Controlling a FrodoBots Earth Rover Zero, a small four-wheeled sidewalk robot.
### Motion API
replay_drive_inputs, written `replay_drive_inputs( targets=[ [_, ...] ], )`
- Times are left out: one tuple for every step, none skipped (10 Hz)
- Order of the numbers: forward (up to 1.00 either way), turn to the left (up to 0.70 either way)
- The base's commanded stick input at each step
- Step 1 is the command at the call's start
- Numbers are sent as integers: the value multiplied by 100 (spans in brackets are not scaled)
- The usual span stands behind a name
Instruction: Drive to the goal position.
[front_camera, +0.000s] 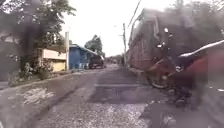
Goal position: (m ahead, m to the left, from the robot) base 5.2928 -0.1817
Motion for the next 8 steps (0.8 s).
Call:
replay_drive_inputs(
  targets=[
    [85,0],
    [85,0],
    [85,0],
    [85,0],
    [85,0],
    [85,0],
    [85,0],
    [85,0]
  ],
)
